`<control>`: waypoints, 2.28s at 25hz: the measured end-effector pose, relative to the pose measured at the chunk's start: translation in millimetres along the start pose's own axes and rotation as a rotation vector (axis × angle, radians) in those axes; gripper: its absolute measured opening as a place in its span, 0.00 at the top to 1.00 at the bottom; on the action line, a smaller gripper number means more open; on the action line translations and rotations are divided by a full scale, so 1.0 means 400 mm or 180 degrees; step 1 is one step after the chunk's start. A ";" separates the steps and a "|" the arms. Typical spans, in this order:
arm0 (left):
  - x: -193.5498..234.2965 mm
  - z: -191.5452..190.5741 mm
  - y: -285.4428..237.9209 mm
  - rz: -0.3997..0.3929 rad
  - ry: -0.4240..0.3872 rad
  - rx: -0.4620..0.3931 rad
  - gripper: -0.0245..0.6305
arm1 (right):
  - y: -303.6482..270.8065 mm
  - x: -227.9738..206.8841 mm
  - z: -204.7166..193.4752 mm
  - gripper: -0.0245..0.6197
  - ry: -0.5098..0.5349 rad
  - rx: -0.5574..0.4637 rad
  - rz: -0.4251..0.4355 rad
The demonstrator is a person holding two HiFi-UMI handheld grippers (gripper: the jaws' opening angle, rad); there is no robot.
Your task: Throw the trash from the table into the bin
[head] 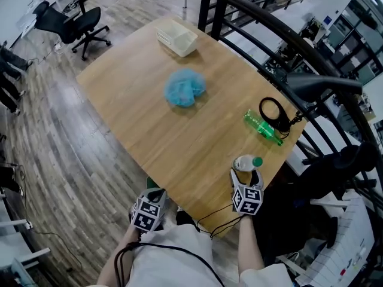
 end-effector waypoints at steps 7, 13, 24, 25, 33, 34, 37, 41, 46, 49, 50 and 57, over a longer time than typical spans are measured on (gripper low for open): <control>0.008 -0.029 0.022 0.0138 0.0180 0.0047 0.93 | -0.057 -0.006 0.043 0.45 0.0119 -0.0140 -0.0004; 0.009 -0.041 0.030 0.0132 0.0184 0.0039 0.93 | -0.027 0.027 0.057 0.45 0.0018 -0.0251 0.0147; 0.079 -0.087 0.075 -0.0040 0.0041 -0.0106 0.93 | 0.086 0.260 0.097 0.45 -0.0017 -0.0567 0.0460; 0.087 -0.094 0.085 -0.0062 0.0018 -0.0103 0.93 | 0.097 0.290 0.095 0.45 -0.0002 -0.0566 0.0484; 0.191 -0.174 0.165 -0.0222 -0.0075 -0.0161 0.93 | 0.182 0.552 0.056 0.45 -0.0038 -0.0521 0.0678; 0.205 -0.188 0.175 -0.0245 -0.0086 -0.0165 0.93 | 0.193 0.588 0.047 0.45 -0.0031 -0.0518 0.0702; 0.244 -0.238 0.188 -0.0320 -0.0125 -0.0151 0.93 | 0.216 0.687 0.022 0.45 0.0031 -0.0533 0.0807; 0.301 -0.295 0.177 -0.0407 -0.0154 -0.0131 0.93 | 0.224 0.806 -0.006 0.45 0.0192 -0.0531 0.0992; 0.339 -0.358 0.166 -0.0436 -0.0093 -0.0032 0.93 | 0.240 0.925 -0.062 0.45 0.0218 -0.0485 0.1220; 0.353 -0.382 0.136 -0.0453 -0.0014 -0.0043 0.93 | 0.213 0.988 -0.134 0.45 0.0377 -0.0390 0.1384; 0.359 -0.391 0.120 -0.0456 0.0015 -0.0038 0.93 | 0.191 1.003 -0.169 0.45 0.0403 -0.0329 0.1422; 0.393 -0.494 0.032 -0.0473 0.0259 0.0041 0.93 | -0.024 1.041 -0.442 0.45 0.0476 0.0181 0.1379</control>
Point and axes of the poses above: the fingertips, and each gripper's own axes: y backward along the fingers, x to its left, z out of its top, the point moved 5 cm from there along y, backward along the fingers, and after that the axes turned 7 degrees about y, right-handed, at the moved point
